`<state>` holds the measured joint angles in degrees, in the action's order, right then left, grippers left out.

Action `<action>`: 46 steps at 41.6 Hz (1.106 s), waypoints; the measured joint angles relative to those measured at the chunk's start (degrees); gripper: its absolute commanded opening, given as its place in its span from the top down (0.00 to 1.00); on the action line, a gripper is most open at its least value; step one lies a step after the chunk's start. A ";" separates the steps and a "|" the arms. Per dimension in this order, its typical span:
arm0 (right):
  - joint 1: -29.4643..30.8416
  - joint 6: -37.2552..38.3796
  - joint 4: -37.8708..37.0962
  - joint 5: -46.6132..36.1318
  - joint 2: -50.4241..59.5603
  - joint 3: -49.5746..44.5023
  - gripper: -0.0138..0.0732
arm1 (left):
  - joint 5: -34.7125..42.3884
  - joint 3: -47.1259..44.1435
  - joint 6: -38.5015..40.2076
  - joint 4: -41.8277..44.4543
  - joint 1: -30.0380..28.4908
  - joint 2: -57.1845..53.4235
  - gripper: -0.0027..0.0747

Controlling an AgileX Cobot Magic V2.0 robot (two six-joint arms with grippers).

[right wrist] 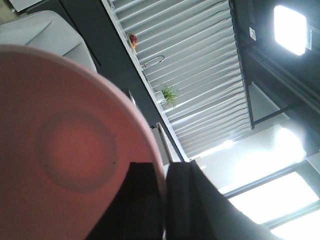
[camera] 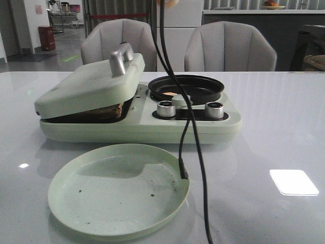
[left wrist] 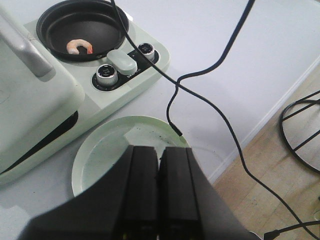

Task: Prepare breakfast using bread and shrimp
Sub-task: 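Tilt the pink bowl to pour the shrimp into the frying pan, then carry the pink bowl back and set it on the table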

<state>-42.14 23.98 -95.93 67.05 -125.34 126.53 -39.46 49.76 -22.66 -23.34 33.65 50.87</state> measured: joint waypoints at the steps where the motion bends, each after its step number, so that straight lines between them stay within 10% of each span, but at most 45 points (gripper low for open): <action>1: 0.13 0.00 0.55 0.00 0.00 0.00 0.79 | 0.10 0.00 0.00 0.00 0.00 0.00 0.84; 19: 0.57 -1.63 2.45 2.15 0.04 2.64 0.79 | 0.08 0.00 0.00 0.00 0.00 0.00 0.84; 32: 7.04 -8.27 41.27 3.78 6.79 0.09 0.79 | 0.08 0.00 0.00 0.00 0.00 0.00 0.84; 46: 20.19 -12.50 63.11 3.86 20.24 -21.42 0.79 | 0.08 0.00 0.00 0.00 0.00 0.00 0.84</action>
<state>-21.96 11.48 -32.82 70.91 -105.10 105.11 -39.39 49.76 -22.66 -23.34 33.65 50.87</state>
